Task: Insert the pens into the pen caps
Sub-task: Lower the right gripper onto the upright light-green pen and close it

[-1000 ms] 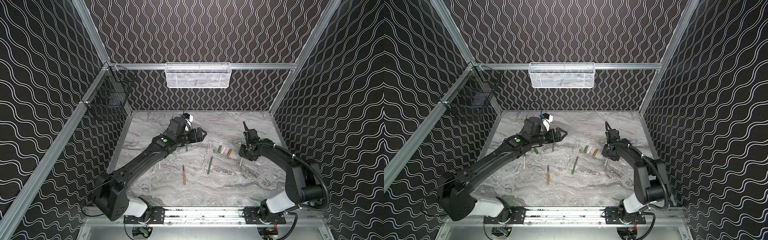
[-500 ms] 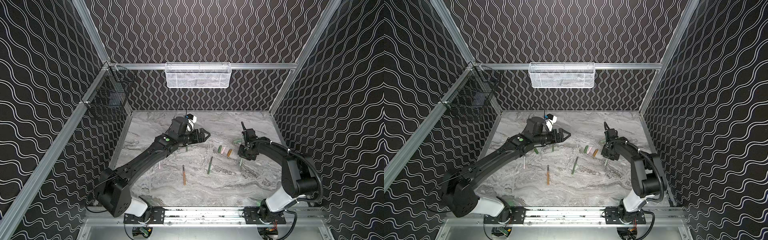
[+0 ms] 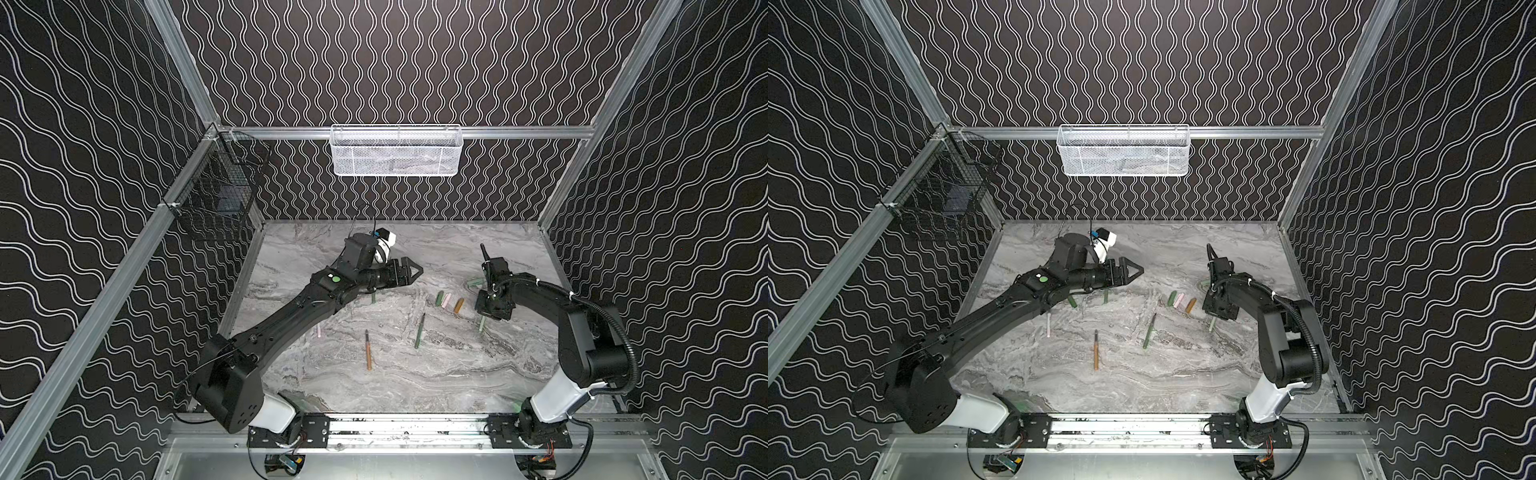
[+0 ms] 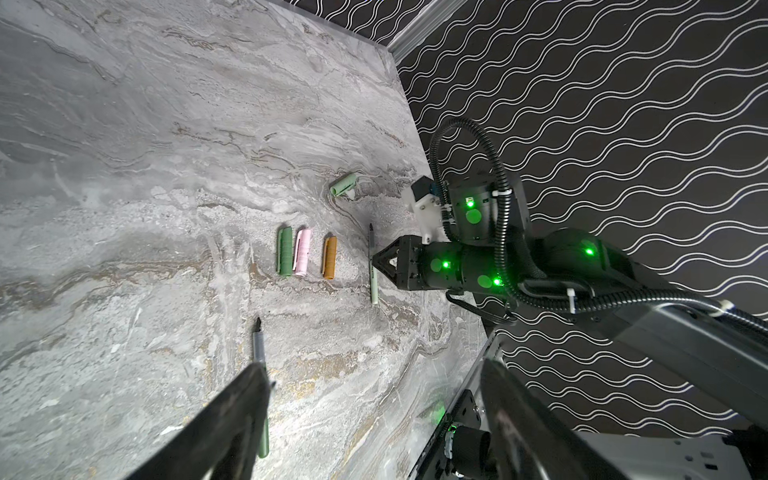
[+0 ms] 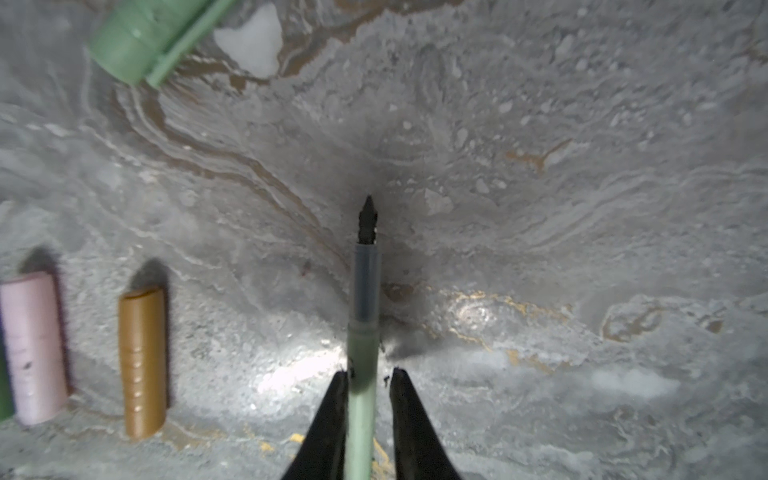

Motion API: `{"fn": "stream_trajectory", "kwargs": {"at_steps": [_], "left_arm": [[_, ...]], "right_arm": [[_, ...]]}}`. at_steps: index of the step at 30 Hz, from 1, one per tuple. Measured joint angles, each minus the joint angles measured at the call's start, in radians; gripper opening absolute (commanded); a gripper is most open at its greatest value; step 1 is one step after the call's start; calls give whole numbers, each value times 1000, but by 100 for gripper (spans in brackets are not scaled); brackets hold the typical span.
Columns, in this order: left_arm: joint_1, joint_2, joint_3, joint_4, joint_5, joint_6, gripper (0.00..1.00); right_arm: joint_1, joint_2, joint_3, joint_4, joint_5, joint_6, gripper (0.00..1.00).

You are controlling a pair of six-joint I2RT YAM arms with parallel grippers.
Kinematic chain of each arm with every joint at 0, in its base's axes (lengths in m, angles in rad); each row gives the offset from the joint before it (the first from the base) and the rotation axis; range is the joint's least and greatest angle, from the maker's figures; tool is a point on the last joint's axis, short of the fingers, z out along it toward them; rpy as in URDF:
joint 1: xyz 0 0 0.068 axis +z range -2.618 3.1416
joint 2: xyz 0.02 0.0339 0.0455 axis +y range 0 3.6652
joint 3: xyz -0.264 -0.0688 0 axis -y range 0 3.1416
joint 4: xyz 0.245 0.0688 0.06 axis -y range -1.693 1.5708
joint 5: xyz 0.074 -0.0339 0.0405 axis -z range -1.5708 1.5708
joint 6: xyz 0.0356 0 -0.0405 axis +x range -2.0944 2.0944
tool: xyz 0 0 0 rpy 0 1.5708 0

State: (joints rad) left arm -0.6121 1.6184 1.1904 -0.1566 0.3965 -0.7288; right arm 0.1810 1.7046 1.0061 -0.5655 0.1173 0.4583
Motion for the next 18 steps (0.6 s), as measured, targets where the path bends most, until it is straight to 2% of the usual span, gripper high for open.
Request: {"fn": "stream_trajectory", "kwargs": {"at_steps": [8, 18], "left_arm": [[-11, 6, 0, 4, 3, 0, 84], [-13, 10, 18, 3, 3, 8, 84]], "right_arm": [[-35, 25, -7, 34, -15, -7, 19], [-69, 5, -72, 134, -88, -7, 16]]}}
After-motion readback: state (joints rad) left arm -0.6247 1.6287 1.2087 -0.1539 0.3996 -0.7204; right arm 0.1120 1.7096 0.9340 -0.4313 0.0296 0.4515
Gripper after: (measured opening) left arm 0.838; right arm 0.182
